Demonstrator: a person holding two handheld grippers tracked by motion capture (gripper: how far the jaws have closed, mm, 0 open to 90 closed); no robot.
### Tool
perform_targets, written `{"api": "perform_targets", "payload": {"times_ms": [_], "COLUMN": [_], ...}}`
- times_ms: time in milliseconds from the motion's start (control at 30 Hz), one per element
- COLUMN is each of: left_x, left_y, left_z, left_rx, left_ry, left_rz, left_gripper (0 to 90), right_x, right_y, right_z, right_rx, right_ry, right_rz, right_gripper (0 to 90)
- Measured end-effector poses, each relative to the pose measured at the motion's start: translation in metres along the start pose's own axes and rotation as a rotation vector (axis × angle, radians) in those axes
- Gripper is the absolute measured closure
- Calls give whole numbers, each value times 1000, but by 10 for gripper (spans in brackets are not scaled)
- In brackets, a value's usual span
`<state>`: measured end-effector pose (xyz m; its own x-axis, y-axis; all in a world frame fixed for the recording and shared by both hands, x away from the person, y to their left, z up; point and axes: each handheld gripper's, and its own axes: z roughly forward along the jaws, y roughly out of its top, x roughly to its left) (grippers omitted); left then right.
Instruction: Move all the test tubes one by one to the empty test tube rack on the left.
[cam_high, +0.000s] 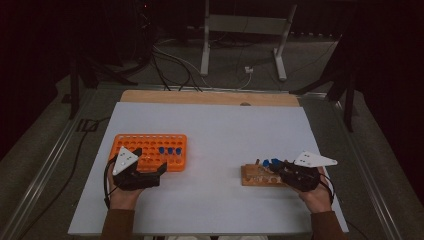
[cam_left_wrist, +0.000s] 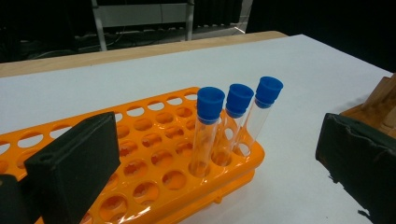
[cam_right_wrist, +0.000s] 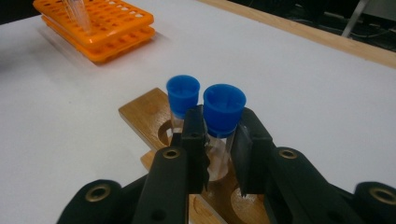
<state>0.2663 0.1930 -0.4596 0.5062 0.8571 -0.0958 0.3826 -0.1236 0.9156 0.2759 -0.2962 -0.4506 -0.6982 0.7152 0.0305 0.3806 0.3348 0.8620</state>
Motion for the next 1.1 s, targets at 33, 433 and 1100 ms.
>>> {"api": "perform_targets", "payload": {"times_ms": [33, 433, 1100], "left_x": [0, 0, -1], "left_y": [0, 0, 0], "left_z": [0, 1, 1], "left_rx": [1, 1, 6], "left_ry": [0, 0, 4], "left_rz": [1, 1, 11], "left_gripper": [8, 8, 8], "right_x": [0, 2, -6], "right_y": [1, 15, 39], "right_z": [-1, -15, -38], "right_rx": [-1, -39, -131], "right_ry": [-2, -5, -22], "right_rz": [-1, -2, 9], "right_gripper": [764, 764, 765]}}
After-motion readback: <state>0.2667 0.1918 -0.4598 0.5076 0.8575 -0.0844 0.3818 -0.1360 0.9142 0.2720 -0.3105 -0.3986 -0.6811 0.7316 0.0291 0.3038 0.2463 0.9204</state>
